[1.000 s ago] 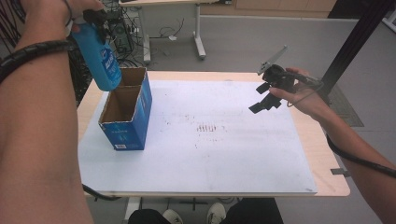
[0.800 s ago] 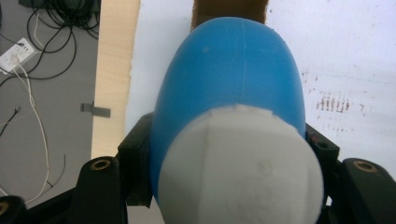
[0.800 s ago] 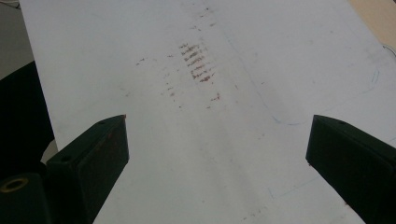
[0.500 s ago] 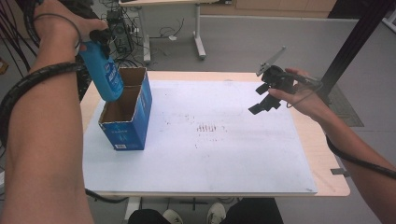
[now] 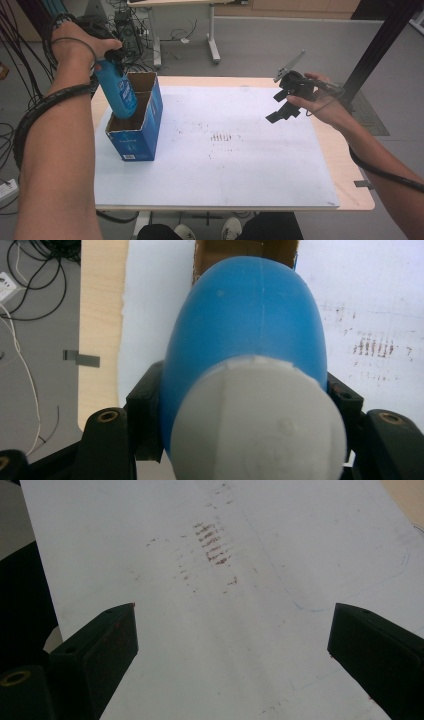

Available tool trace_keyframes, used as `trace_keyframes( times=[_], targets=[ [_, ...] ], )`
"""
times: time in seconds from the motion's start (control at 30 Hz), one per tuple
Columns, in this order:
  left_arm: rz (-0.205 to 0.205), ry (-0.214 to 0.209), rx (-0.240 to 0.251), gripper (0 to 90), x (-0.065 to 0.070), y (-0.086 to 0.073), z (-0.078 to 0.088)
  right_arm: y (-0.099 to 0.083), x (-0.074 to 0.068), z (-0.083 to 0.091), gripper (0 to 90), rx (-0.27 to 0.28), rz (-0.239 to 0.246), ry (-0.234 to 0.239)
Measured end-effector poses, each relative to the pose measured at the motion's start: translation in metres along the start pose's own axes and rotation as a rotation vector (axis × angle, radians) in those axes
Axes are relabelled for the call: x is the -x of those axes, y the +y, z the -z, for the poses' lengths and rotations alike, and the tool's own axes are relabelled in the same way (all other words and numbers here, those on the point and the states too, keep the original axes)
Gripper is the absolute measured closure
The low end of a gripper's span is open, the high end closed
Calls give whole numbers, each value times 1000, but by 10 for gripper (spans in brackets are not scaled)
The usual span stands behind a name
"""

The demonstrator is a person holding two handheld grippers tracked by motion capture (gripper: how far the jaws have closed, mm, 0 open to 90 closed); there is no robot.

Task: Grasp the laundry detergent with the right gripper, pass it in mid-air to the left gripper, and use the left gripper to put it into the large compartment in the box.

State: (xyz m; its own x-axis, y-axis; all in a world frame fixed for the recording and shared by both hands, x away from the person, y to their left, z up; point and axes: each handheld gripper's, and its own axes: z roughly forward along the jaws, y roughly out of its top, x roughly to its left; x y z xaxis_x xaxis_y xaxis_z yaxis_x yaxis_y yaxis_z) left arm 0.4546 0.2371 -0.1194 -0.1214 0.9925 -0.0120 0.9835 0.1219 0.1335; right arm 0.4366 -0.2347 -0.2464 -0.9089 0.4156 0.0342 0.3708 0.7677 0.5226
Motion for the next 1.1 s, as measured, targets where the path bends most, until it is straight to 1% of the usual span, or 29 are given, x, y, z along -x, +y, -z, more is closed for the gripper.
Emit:
trace_keyframes(
  times=[0.1,0.23,0.3,0.33,0.53,0.63,0.7,0.77,1.1],
  targets=[
    [0,-7,0,371,1,0,-6,0,0,-1,57,1,2,0],
    [-13,-11,-3,371,1,-1,-16,1,-1,-3,57,1,5,3],
    [-11,-21,-10,371,2,-1,-22,2,-1,-4,57,0,3,5],
    [-18,-19,-12,371,2,-1,-25,2,-1,-4,57,-2,4,5],
    [-29,-17,-26,371,5,-2,-45,2,-1,-6,57,-1,4,6],
    [-30,-20,-36,371,5,-2,-56,3,-1,-7,57,-4,2,8],
    [-28,-26,-34,371,6,-3,-63,3,-1,-8,57,-7,4,8],
    [-29,-24,-40,371,5,-3,-68,3,-1,-9,57,-7,3,7],
    [-41,-24,-38,371,7,-7,-91,4,-2,-11,57,-8,5,6]
  ],
)
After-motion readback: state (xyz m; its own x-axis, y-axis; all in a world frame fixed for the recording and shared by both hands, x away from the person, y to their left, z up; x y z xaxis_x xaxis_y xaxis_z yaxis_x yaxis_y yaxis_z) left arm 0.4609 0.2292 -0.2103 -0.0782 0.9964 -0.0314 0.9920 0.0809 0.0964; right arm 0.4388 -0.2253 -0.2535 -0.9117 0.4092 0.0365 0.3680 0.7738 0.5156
